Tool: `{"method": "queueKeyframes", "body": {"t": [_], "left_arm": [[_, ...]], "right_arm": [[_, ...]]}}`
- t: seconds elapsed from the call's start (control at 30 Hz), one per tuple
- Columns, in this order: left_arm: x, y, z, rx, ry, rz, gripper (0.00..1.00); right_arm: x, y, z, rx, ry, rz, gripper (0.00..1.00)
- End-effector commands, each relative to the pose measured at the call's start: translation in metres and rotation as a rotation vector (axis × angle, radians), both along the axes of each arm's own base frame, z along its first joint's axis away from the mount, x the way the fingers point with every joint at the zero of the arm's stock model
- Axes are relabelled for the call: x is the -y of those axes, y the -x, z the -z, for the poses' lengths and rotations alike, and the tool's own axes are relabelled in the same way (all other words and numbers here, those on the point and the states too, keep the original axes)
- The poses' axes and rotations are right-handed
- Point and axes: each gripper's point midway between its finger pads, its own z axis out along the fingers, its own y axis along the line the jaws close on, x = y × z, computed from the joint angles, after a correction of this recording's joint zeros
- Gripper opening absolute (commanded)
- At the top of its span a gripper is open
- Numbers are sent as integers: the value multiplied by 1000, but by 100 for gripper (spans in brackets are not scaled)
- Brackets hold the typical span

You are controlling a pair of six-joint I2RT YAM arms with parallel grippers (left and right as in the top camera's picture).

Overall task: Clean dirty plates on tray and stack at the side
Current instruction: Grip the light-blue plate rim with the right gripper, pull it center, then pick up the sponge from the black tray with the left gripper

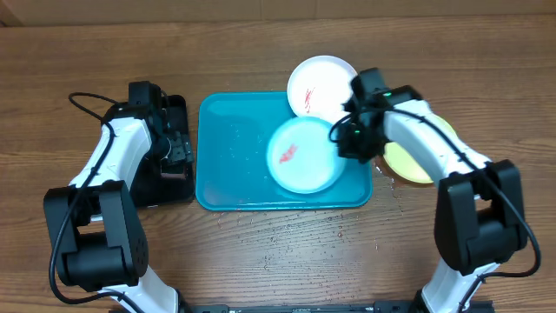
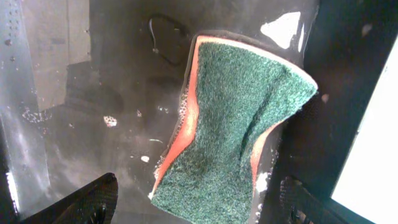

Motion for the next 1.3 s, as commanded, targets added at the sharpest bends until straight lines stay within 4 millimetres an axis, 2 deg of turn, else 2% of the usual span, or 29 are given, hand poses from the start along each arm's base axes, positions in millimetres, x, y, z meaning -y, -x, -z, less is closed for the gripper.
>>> {"method": "queueKeyframes", "body": {"t": [0.0,0.2,0.4,0.43,0.47,0.5,0.57,0.67,0.87,1.0,1.13,1.23,1.27], "left_arm": [[2,-5,-9,29,10,-1,84],[2,0,-4,12,11,-1,84],[2,-1,-2,20,7,-1,78],[2,-6,-2,38,10,-1,68],[2,-8,-2,47,10,0,61],[2,-10,-3,55,9,0,57],[2,-12,-3,64,8,2,55],[4,-14,-3,72,8,6,43],[11,-20,7,69,5,28,42],[11,-21,23,44,8,29,41],[11,-17,33,12,8,27,29],[10,-13,38,-9,2,28,4],[10,-12,38,-15,3,27,4]], "right_arm": [[-21,-15,-22,117,-18,-45,4],[-52,-26,-29,220,-41,-102,4],[-63,-24,-31,231,-50,-127,4],[-66,-22,-30,228,-55,-134,4],[-68,-21,-30,222,-64,-136,4],[-71,-18,-29,213,-77,-143,4],[-78,-14,-26,186,-110,-153,4],[-82,-10,-17,140,-135,-130,4],[-81,-9,-7,113,-128,-108,4],[-81,-9,-7,110,-127,-108,4],[-81,-9,-7,110,-127,-108,4],[-81,-8,-7,109,-126,-108,4],[-81,-8,-7,109,-126,-108,4]]}}
